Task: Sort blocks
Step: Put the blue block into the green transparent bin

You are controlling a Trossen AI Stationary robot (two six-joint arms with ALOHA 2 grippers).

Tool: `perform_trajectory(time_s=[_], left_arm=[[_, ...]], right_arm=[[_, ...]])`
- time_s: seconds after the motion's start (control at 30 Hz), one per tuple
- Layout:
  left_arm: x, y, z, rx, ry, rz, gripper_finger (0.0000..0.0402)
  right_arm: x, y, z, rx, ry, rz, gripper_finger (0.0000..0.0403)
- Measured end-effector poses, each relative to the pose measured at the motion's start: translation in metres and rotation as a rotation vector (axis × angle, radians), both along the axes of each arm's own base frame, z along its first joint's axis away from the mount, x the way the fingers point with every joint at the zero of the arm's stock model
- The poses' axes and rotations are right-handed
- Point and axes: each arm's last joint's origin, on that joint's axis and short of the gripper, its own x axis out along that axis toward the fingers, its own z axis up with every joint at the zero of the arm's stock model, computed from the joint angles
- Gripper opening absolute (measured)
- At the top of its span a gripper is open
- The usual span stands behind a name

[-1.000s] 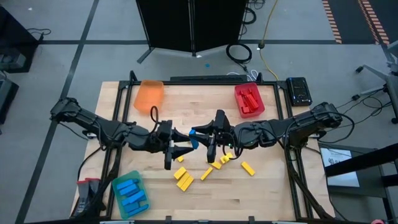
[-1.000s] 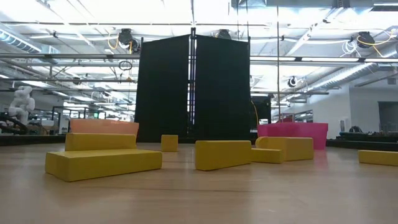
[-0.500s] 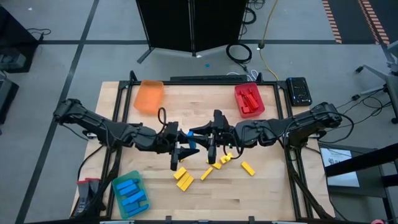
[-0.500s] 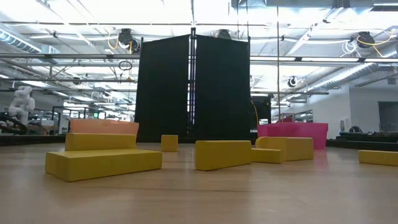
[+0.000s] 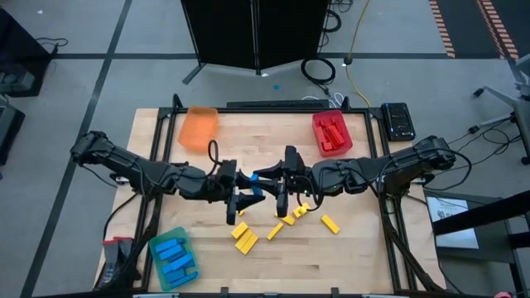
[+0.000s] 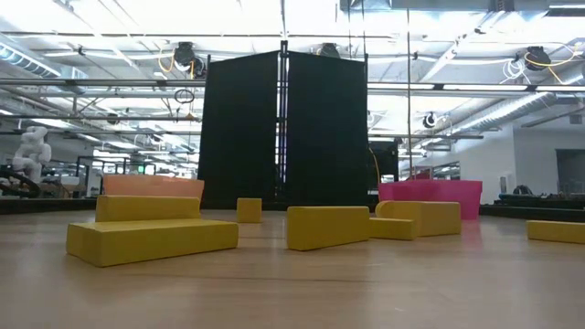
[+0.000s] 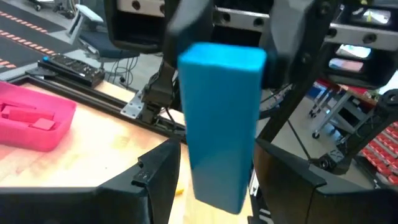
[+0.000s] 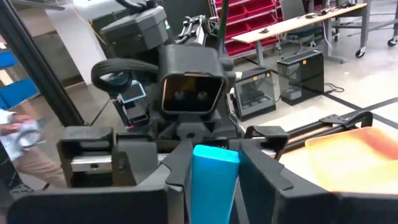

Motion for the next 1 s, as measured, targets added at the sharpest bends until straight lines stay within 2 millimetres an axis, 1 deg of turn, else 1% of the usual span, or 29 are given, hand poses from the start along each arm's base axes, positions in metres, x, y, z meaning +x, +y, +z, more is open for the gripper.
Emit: perform_trajectory(time_s=[0.3, 0.47, 0.7, 1.0], left_arm=[[-0.0001, -0.0001, -0.0012, 0.003, 0.01, -0.003, 0.0199], [-0.003, 0.0015, 0.0026, 0.0, -0.007, 0.022, 0.0172], [-0.0029, 0.0016, 0.0009, -0.022, 0.008, 0.029, 0.0126], [-0.0032, 0.0024, -0.0003, -0.062, 0.019, 0.062, 0.0125]], right_arm=[[0.0001, -0.0003, 0.0, -0.003, 0.0, -0.002, 0.008], [0.0, -0.0008, 0.0, -0.005, 0.001, -0.019, 0.008], [0.0002, -0.0025, 0.0, -0.009, 0.003, -0.036, 0.008], [0.0005, -0.0033, -0.0003, -0.006, 0.004, -0.038, 0.008]])
